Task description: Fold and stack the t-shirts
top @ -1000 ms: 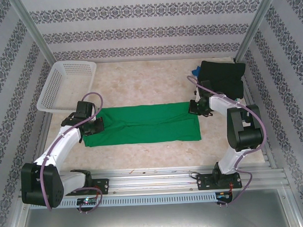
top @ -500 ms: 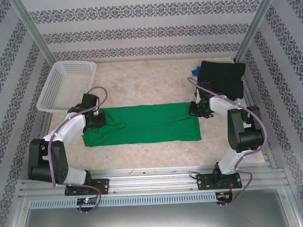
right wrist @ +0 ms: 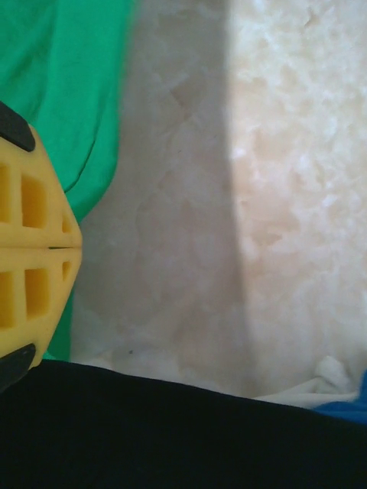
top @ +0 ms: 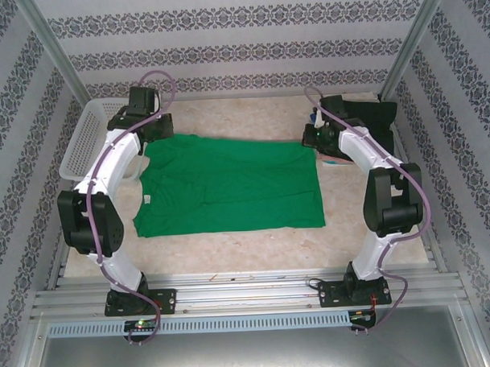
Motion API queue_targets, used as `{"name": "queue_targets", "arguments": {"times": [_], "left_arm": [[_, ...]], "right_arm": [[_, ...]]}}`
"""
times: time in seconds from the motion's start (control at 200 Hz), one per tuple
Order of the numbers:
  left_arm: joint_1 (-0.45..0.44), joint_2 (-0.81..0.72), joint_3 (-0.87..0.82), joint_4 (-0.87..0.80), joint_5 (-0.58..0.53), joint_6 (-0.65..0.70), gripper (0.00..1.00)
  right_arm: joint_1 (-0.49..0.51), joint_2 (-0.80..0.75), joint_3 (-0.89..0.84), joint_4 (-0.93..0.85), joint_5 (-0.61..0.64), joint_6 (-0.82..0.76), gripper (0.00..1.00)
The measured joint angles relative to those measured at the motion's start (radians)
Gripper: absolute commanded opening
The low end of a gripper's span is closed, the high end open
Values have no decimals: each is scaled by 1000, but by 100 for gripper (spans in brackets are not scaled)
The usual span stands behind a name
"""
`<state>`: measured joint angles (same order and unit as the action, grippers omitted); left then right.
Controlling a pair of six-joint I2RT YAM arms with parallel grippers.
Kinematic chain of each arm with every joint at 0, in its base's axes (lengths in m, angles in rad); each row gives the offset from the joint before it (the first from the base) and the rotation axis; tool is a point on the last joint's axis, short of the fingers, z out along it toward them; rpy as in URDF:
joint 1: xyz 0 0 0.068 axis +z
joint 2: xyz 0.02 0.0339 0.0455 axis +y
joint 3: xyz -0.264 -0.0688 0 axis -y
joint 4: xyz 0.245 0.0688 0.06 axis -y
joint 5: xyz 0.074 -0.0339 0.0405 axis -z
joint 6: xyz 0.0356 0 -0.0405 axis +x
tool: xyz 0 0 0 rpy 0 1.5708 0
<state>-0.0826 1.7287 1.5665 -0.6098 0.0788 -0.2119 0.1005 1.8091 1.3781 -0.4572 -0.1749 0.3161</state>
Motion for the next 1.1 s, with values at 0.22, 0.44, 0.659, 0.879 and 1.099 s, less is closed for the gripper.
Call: {"name": "queue_targets", "arguments": {"times": [0.22,0.44,0.659,0.879,1.099], "left_arm": [[9,-191,-363,2,11,-17,0],[11,-385,-621,11,11,-55,0],[11,-390,-731,34,16,-83,0],[11,-398,-784,55,13,-96,0],[11,-402,-799,56,-2,-100,0]], "right_arm": [[0,-31,-225,15,-21,0,7],[-1,-42,-310,27,-31,3,7],[-4,-76,-370,39,-44,23,8],[-6,-116,-405,39,-40,27,11],[-7,-144,-441,18,-35,26,20]]}}
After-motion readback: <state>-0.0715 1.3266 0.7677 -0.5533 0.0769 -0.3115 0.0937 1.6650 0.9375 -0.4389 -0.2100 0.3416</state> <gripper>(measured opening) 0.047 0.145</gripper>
